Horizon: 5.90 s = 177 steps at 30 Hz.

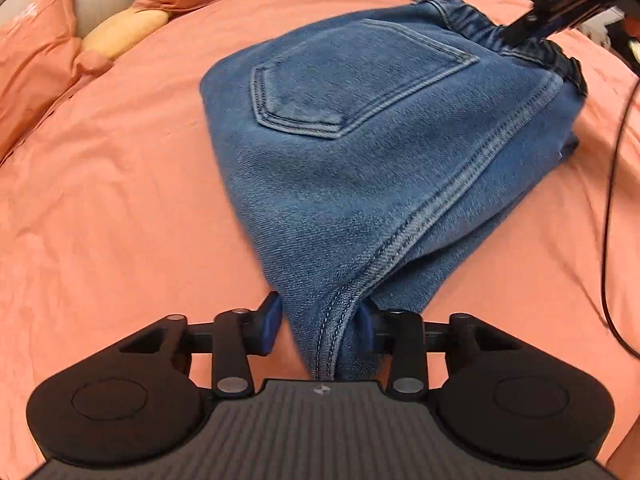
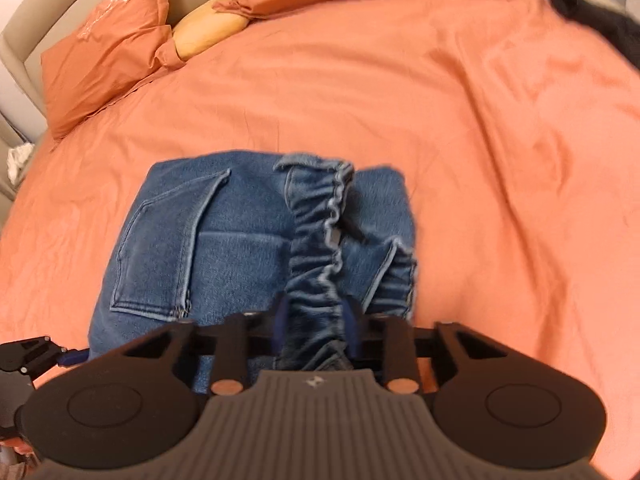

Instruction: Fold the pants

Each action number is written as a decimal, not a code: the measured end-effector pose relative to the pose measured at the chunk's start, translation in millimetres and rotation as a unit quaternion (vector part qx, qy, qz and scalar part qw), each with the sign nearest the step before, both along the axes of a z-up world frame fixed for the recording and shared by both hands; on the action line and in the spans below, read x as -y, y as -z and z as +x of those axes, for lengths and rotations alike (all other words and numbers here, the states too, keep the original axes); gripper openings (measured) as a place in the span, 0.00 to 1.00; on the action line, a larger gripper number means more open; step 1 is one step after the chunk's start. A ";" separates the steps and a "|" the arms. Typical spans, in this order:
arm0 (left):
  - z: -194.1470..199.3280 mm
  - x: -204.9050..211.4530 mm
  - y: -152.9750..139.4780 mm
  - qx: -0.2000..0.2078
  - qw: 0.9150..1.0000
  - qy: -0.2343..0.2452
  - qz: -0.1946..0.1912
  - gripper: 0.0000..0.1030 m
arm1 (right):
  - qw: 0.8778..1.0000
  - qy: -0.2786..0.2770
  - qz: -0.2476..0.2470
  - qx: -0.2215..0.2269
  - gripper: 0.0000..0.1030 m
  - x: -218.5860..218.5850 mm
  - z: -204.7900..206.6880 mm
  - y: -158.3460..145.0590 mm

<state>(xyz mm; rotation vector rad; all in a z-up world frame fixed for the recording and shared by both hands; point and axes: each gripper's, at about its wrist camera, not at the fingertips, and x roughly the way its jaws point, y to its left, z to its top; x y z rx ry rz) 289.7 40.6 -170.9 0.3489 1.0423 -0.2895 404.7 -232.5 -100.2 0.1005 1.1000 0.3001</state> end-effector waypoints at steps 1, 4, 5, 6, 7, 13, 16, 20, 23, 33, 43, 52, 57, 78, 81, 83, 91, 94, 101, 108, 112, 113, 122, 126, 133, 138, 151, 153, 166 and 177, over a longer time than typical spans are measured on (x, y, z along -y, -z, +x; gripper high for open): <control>-0.8 -0.4 -1.0 0.002 1.000 0.004 0.003 0.35 | 1.000 -0.008 0.006 0.009 0.06 -1.9 -3.2 -10.9; -2.4 -4.1 -1.9 0.006 1.000 0.005 0.004 0.31 | 0.998 -0.044 0.011 0.040 0.03 -10.2 -22.5 -46.8; -3.4 -5.2 -2.2 0.008 1.000 0.003 0.001 0.30 | 0.997 -0.053 0.002 0.054 0.03 -12.6 -31.4 -57.3; -5.0 -6.0 -2.6 0.012 1.000 0.003 0.000 0.29 | 0.997 -0.056 -0.001 0.060 0.03 -12.2 -38.6 -64.6; -8.3 -6.3 -3.3 0.016 1.000 0.005 0.001 0.28 | 0.997 -0.053 -0.003 0.058 0.02 -9.3 -44.5 -67.5; -21.7 -3.6 -0.1 0.024 0.998 0.041 0.036 0.20 | 1.000 -0.014 -0.018 -0.008 0.02 22.4 -65.0 -19.2; -22.5 -5.8 6.1 0.008 0.998 0.050 0.045 0.15 | 0.999 -0.003 -0.022 -0.026 0.01 29.3 -71.4 11.1; -18.6 -5.2 5.6 -0.010 0.998 0.048 0.045 0.13 | 0.998 0.000 -0.042 -0.042 0.01 24.2 -68.3 46.6; -14.3 -4.6 -3.2 -0.032 0.996 0.066 0.057 0.13 | 0.998 0.009 -0.034 -0.046 0.02 25.1 -61.5 49.8; 12.8 -13.1 -59.1 0.009 0.999 0.016 0.028 0.15 | 0.998 -0.004 -0.047 -0.031 0.04 23.5 -72.5 41.8; 55.6 43.1 -26.3 -0.008 1.000 0.001 -0.003 0.00 | 0.999 -0.006 -0.027 -0.024 0.10 29.9 -71.4 36.8; 54.3 55.5 -11.9 -0.019 0.998 0.040 0.048 0.00 | 0.996 0.058 0.069 -0.011 0.54 52.2 -39.8 18.0; 58.2 56.2 -11.4 -0.020 0.998 0.039 0.039 0.00 | 0.987 0.106 0.116 -0.029 0.55 59.0 -10.5 36.9; 60.2 43.6 -13.4 -0.008 0.999 0.026 -0.021 0.00 | 0.996 0.061 0.071 0.007 0.11 44.1 39.9 23.1; 63.5 42.0 -11.8 -0.013 0.999 0.030 -0.030 0.00 | 0.994 0.082 0.078 -0.012 0.12 54.8 43.7 48.9; 66.1 40.3 -13.7 -0.015 0.999 0.030 -0.035 0.00 | 0.993 0.092 0.078 -0.015 0.14 54.5 47.2 55.2; 53.0 43.6 -30.8 0.019 0.998 0.032 -0.043 0.21 | 0.997 0.010 -0.030 0.067 0.33 28.0 12.9 -1.9; 44.9 43.7 -37.2 0.028 0.998 0.036 -0.047 0.23 | 0.992 -0.040 -0.052 0.108 0.32 19.3 -20.0 -23.7; 27.9 30.4 -28.6 0.026 0.999 0.022 -0.031 0.30 | 0.975 -0.132 -0.124 0.126 0.27 -7.6 -75.6 -11.4; 19.5 17.6 -13.8 0.017 0.999 -0.001 -0.051 0.32 | 0.984 -0.089 -0.122 0.099 0.27 8.4 -76.0 32.4; 23.9 18.5 -10.0 0.012 0.999 -0.012 -0.049 0.32 | 0.988 -0.058 -0.111 0.095 0.27 7.5 -68.9 33.8; 23.5 18.8 -12.6 0.014 0.999 -0.013 -0.049 0.32 | 0.988 -0.049 -0.109 0.097 0.27 7.3 -68.9 30.5; 24.0 -30.3 -35.7 0.044 0.987 -0.099 -0.122 0.72 | 0.987 0.118 0.072 0.080 0.69 56.3 -106.3 13.0; 44.1 -56.3 -26.9 0.011 0.971 -0.144 -0.188 0.74 | 0.974 0.178 0.136 0.030 0.69 76.2 -99.0 44.9; 81.2 -73.5 -3.3 -0.030 0.946 -0.186 -0.264 0.79 | 0.954 0.205 0.220 -0.003 0.79 90.5 -78.9 79.3; 103.1 -77.2 18.0 -0.055 0.926 -0.201 -0.313 0.79 | 0.935 0.217 0.280 -0.022 0.79 99.1 -68.7 97.8; 98.3 -69.8 10.7 -0.043 0.928 -0.173 -0.328 0.32 | 0.940 0.191 0.284 -0.005 0.51 95.4 -67.5 85.3; 95.3 -72.4 1.0 -0.039 0.928 -0.171 -0.330 0.29 | 0.940 0.188 0.284 0.004 0.47 92.1 -71.3 74.9; 34.9 -174.4 -75.1 0.009 0.942 -0.198 -0.273 0.22 | 0.941 0.084 0.326 0.017 0.38 -26.1 -80.5 15.5; -30.0 -319.6 -102.7 0.052 0.936 -0.260 -0.230 0.22 | 0.936 -0.016 0.351 -0.008 0.38 -206.9 -89.5 12.6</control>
